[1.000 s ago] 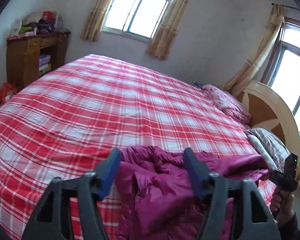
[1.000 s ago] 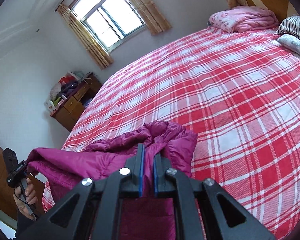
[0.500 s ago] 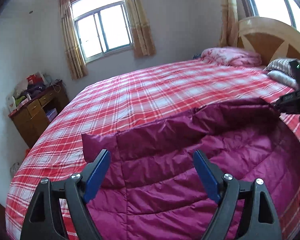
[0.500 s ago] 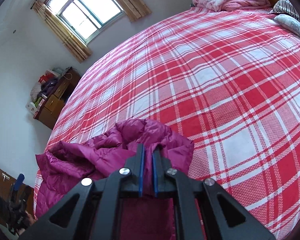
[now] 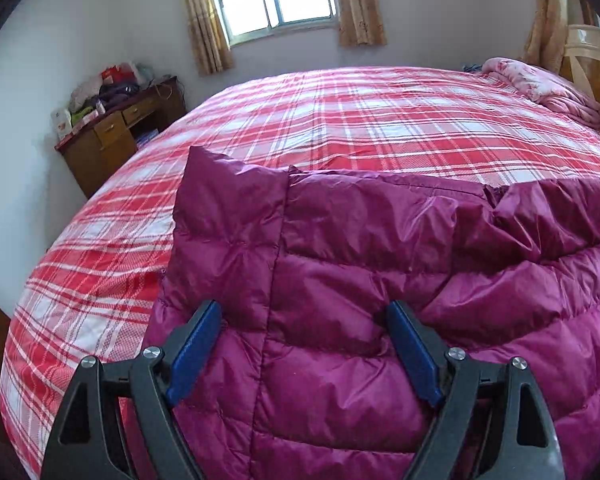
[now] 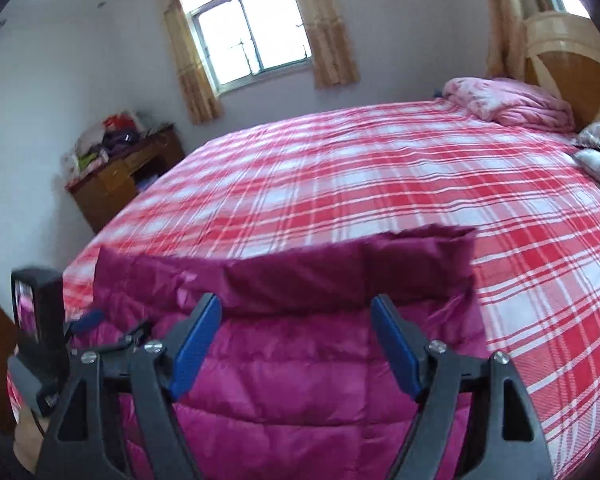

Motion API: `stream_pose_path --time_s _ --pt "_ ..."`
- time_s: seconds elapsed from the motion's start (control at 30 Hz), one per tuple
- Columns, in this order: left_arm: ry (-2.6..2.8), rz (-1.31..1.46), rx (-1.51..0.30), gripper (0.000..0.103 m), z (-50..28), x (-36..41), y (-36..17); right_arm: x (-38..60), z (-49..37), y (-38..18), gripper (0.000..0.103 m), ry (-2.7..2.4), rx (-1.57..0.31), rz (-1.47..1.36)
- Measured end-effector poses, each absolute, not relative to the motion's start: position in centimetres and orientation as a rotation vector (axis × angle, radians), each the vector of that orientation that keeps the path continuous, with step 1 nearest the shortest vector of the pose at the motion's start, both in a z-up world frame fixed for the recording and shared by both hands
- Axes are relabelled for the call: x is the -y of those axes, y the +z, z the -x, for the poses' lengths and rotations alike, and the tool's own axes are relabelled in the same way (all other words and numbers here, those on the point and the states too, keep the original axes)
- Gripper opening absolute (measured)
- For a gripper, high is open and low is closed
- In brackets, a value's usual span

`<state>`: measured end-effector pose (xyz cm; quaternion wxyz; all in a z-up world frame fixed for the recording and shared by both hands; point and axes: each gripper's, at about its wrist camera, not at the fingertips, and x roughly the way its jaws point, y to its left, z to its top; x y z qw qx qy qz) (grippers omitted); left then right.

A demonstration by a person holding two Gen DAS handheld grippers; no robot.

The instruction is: Fold large clothes

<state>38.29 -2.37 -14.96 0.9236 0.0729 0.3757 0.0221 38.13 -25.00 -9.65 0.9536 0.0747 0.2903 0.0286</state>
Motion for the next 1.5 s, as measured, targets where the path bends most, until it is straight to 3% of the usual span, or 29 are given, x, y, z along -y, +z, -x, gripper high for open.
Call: stream_pose_path --time_s 0.23,0.53,0.77,1.5 --pt "0.029 -0.172 -0.665 0.086 -37.7 3.7 -10.8 25.1 -43.3 -11.7 0.067 -0.02 -0.68 -0.096" --pt "0.061 -0.262 -0.727 0.086 -42.1 5.5 -13.0 25.9 -46.0 -13.8 0.066 -0.062 -0.745 -0.082" --pt "0.063 -0.14 -0.826 0.087 -44.7 3.2 -15.4 26.6 -47.8 -13.7 0.066 -0.08 -0.76 -0.082" --pt "0.072 -0.054 -0.843 0.099 -45.9 2.1 -17.7 26.7 -48.7 -15.6 0.067 -0.076 -0.769 -0.088"
